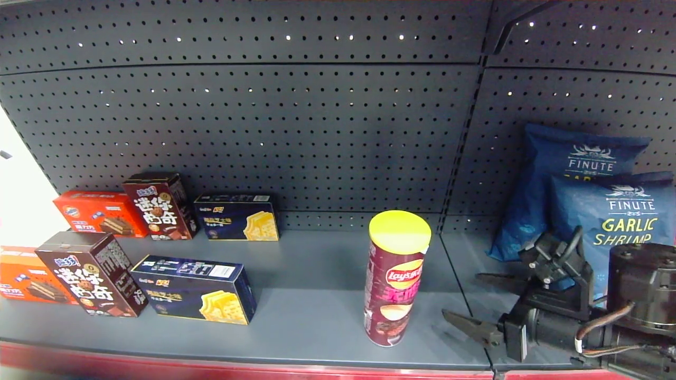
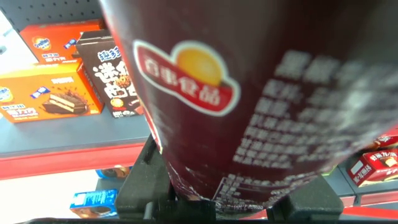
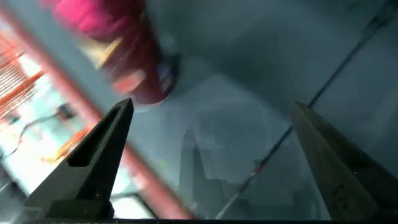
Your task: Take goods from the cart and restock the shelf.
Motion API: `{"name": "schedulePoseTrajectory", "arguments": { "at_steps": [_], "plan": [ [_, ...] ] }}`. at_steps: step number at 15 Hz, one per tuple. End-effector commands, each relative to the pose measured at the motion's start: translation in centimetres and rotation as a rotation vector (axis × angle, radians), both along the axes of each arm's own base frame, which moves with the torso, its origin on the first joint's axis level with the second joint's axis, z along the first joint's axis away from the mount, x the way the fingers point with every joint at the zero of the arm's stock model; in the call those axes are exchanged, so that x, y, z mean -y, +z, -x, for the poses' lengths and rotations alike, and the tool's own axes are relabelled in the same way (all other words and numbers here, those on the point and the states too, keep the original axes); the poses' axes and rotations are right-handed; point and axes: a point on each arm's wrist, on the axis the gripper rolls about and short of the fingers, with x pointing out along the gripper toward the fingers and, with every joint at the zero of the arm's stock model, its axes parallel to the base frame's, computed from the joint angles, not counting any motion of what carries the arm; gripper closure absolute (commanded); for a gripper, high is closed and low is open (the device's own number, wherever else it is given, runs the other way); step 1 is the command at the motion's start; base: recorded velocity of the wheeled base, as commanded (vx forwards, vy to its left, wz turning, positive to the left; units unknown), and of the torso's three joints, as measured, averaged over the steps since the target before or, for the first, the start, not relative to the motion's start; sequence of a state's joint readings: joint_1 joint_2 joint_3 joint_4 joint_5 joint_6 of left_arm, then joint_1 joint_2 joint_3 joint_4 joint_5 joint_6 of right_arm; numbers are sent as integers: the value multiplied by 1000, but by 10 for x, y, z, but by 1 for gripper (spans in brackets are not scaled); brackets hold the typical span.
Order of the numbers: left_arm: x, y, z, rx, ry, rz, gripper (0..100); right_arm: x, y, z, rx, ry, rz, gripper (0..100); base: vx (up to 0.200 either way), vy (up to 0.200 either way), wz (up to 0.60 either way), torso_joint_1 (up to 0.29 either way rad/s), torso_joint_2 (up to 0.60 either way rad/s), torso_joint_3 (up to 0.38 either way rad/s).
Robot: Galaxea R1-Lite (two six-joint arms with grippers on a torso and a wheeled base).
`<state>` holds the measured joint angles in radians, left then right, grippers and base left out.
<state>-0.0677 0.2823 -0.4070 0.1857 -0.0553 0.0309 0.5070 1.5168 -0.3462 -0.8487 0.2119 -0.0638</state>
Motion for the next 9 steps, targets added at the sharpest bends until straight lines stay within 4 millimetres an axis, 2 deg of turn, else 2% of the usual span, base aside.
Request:
{"name": "schedulePoseTrajectory", "arguments": {
  "at_steps": [1, 5, 9],
  "plan": [
    [0, 3, 1, 10, 0, 1, 100, -8, -5, -16, -18, -4, 11, 0, 0, 0, 0, 0, 0, 0],
    [0, 6, 1, 16, -3, 3, 100, -21, -11, -39, -27, 1, 26, 0, 0, 0, 0, 0, 0, 0],
    [0, 4, 1, 10, -3, 4, 100, -29, -16, -52, -33, 2, 29, 0, 0, 0, 0, 0, 0, 0]
  ]
}}
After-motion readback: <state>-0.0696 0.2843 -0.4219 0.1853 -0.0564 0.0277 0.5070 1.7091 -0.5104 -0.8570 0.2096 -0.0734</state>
